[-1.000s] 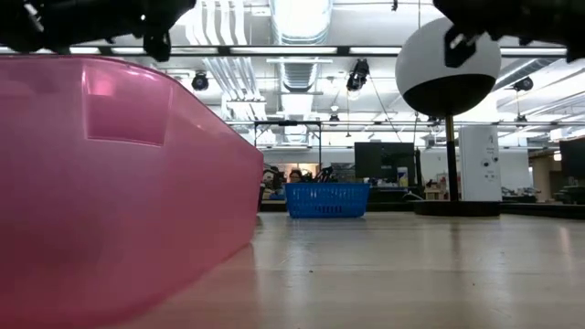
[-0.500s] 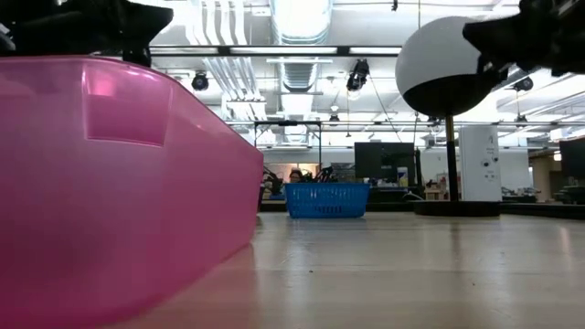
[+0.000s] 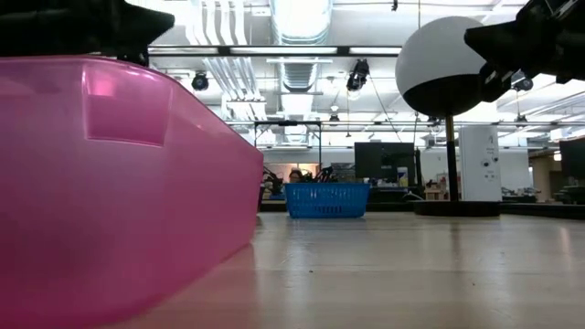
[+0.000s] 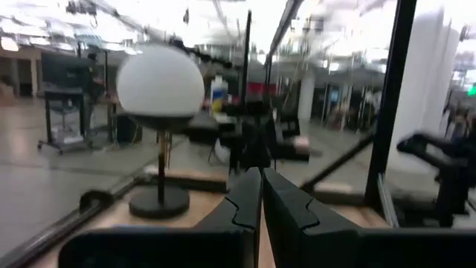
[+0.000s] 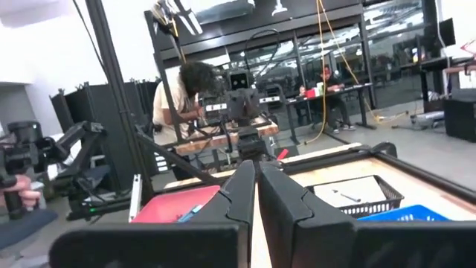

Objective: Pick and place items into bin
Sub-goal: Return to Home Position

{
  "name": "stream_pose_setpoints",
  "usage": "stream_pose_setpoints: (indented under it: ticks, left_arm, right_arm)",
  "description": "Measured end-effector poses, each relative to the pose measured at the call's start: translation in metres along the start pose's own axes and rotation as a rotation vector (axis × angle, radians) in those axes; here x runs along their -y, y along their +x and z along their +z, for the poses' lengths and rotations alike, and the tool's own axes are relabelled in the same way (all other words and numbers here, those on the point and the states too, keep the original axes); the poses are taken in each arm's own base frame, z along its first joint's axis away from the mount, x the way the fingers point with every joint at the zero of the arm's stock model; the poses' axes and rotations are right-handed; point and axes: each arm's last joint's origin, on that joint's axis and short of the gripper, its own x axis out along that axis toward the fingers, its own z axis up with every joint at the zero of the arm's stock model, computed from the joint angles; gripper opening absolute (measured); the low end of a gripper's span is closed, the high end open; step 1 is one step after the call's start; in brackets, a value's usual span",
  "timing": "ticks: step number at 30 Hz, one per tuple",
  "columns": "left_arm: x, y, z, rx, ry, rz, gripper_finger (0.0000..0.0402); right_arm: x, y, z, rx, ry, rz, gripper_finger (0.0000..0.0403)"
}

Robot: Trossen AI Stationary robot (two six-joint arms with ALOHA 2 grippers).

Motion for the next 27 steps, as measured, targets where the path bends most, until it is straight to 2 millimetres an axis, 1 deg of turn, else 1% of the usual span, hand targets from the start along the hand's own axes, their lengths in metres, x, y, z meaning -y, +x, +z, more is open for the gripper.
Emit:
stream_pose_setpoints:
  ticks: [3, 6, 8, 10, 16, 18, 20, 23, 27]
  left_arm:
    - [0.008, -0.002, -0.005, -0.023, -0.003, -0.015, 0.0000]
    - [0.012, -0.006, -0.013, -0.030, -0.011, -0.020, 0.0000]
    - [0.011, -0.011, -0.020, -0.035, -0.010, 0.009, 0.0000]
    - [0.010, -0.015, -0.023, -0.025, -0.016, 0.008, 0.0000]
    - [0.007, -0.030, -0.032, 0.016, -0.030, 0.004, 0.0000]
    - [0.005, -0.034, -0.033, 0.006, -0.055, 0.021, 0.0000]
    - [0.004, -0.038, -0.039, -0.051, -0.062, 0.029, 0.0000]
    - [0.002, -0.043, -0.041, -0.081, -0.058, 0.050, 0.0000]
    - [0.000, -0.049, -0.035, -0.019, -0.065, 0.074, 0.0000]
  right_arm:
    - [0.000, 0.000, -0.001, -0.007, 0.014, 0.007, 0.0011]
    - [-0.001, 0.000, -0.002, -0.027, -0.011, 0.028, 0.0011]
    - [0.000, 0.000, -0.002, -0.032, -0.038, 0.028, 0.0011]
    - [0.000, 0.000, -0.002, -0.031, -0.053, 0.028, 0.0011]
    - [-0.001, 0.000, -0.002, -0.033, -0.037, 0.034, 0.0011]
    - [-0.001, 0.000, -0.003, -0.038, -0.035, 0.054, 0.0011]
    - [-0.002, 0.000, -0.003, -0.041, -0.034, 0.069, 0.0011]
    - [-0.001, 0.000, -0.004, -0.057, -0.023, 0.067, 0.0011]
    - [-0.002, -0.001, -0.004, -0.064, 0.027, 0.079, 0.0011]
